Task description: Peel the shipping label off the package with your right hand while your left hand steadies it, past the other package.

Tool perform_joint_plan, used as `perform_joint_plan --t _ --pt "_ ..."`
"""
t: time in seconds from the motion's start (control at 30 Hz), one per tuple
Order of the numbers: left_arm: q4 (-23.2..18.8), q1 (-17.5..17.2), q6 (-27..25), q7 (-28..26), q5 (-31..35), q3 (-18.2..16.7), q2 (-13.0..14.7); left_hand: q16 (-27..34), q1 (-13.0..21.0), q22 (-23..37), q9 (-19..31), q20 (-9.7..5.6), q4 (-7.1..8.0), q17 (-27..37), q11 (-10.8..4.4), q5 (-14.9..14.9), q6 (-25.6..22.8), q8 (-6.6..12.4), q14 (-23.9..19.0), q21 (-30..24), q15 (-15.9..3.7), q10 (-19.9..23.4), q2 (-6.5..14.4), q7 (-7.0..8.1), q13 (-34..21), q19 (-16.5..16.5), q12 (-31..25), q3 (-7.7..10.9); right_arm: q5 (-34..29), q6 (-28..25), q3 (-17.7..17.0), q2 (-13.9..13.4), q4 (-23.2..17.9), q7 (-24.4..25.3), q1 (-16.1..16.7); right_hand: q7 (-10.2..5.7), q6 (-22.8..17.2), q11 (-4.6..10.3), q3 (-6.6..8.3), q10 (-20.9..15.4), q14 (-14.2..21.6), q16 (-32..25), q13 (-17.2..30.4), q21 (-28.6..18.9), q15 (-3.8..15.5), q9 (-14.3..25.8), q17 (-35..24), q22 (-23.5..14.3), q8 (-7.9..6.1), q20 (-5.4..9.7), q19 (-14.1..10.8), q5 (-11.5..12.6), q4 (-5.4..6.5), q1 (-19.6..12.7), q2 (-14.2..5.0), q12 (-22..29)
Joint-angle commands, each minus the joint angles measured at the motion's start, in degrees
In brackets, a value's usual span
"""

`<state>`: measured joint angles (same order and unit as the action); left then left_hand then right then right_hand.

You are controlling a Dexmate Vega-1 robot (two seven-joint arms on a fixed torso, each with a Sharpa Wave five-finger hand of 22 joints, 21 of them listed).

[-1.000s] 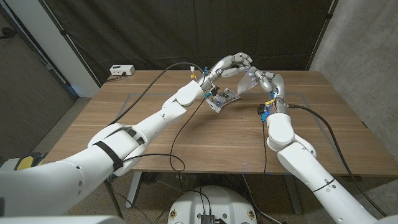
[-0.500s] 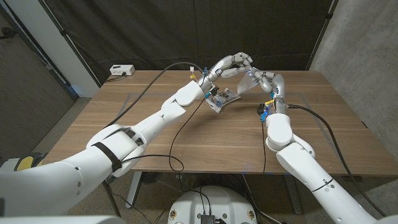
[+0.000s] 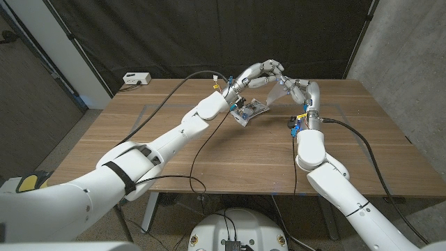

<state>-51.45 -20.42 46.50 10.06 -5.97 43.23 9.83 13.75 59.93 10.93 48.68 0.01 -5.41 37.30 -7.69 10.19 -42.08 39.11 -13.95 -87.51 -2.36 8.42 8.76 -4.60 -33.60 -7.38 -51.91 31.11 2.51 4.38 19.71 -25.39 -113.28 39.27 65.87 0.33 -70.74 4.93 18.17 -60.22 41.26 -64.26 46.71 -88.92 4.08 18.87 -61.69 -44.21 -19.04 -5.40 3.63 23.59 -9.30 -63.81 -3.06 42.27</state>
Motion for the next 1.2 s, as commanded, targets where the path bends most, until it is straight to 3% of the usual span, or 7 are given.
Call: perform_joint_plan --t 0.03,0.2,0.53,0.63,0.87,1.2 --pt "-5.28 -2.35 -8.20 10.74 -12.97 -1.42 -0.05 -0.15 -0.02 -0.02 0.21 -0.43 -0.90 0.19 -1.59 0.39 -1.65 4.25 -0.53 -0.21 -4.25 2.10 0.38 1.20 -0.09 -0.21 0.10 1.25 -2.41 -0.29 0.15 -0.06 -0.02 0.04 0.25 0.28 -0.08 -0.12 2.16 0.33 -0.30 0.48 0.42 0.46 7.44 1.41 -0.67 -0.34 -1.04 0.30 0.20 3.52 0.25 0.15 0.44 0.65" --pt "-9.15 -3.56 -18.41 18.05 -23.06 -2.87 -0.16 -0.15 -0.05 -0.02 0.58 -0.48 -0.92 0.19 -1.63 0.38 -1.41 4.48 -0.57 -0.20 -4.23 2.08 0.39 1.06 -0.08 -0.22 0.12 1.28 -3.59 0.92 0.36 0.04 0.62 0.39 0.20 0.37 -0.23 -0.20 3.27 0.49 -0.25 0.79 0.80 0.59 7.45 2.37 -0.90 -0.55 -1.82 0.33 0.19 5.77 0.43 1.03 1.29 0.96" --pt "-10.78 -3.54 -35.62 27.22 -35.02 -5.01 -0.52 -0.27 0.06 0.13 1.17 -0.46 -1.05 0.17 -1.25 0.34 -1.23 4.96 -0.41 -0.23 -4.36 1.82 0.50 0.56 -0.18 -0.67 0.16 1.50 -4.38 2.61 0.10 0.86 1.29 1.09 0.52 0.13 0.40 0.13 5.25 0.53 -0.10 0.87 0.58 0.10 7.91 4.24 -1.03 -1.46 -2.94 0.72 0.22 9.48 0.26 1.74 2.78 1.07" --pt "-10.55 -3.49 -37.41 27.44 -35.70 -5.42 -0.66 -0.30 0.02 0.36 1.47 -0.49 -1.03 0.17 -1.23 0.32 -1.13 5.16 -0.37 -0.34 -4.32 1.50 0.52 0.41 -0.26 -1.05 0.23 1.56 -4.79 3.19 0.02 1.10 1.66 1.38 0.52 -0.01 0.53 0.21 5.48 0.53 -0.09 0.84 0.55 0.06 7.91 4.51 -0.97 -1.59 -3.08 0.77 0.25 9.96 0.26 1.82 2.94 1.09" --pt "-11.58 -4.04 -36.76 25.08 -33.55 -5.72 0.11 -0.39 -0.10 0.72 1.76 -0.48 -0.98 0.15 -1.24 0.30 -0.82 5.33 -0.20 -0.62 -4.22 1.21 0.53 0.29 -0.36 -1.33 0.28 1.65 -6.01 4.52 -0.23 1.87 2.36 2.63 0.77 -0.20 0.64 0.33 5.91 0.65 -0.14 0.68 0.79 -0.01 7.95 5.13 -0.86 -1.89 -3.47 0.80 0.17 11.00 0.39 2.25 3.36 1.29" --pt "-10.53 -4.13 -35.91 22.09 -33.57 -7.21 -1.03 -0.43 -0.32 1.05 1.92 -0.75 -0.85 0.18 -1.29 0.28 -0.68 5.54 -0.06 -0.86 -4.10 0.99 0.55 0.37 -0.51 -1.56 0.26 1.76 -7.12 5.89 -0.48 2.42 3.02 3.15 0.97 -0.39 0.86 0.48 6.80 0.72 -0.21 0.24 0.47 0.24 8.10 6.44 -0.56 -1.63 -4.29 0.98 -0.26 12.96 0.65 3.09 3.77 1.31"
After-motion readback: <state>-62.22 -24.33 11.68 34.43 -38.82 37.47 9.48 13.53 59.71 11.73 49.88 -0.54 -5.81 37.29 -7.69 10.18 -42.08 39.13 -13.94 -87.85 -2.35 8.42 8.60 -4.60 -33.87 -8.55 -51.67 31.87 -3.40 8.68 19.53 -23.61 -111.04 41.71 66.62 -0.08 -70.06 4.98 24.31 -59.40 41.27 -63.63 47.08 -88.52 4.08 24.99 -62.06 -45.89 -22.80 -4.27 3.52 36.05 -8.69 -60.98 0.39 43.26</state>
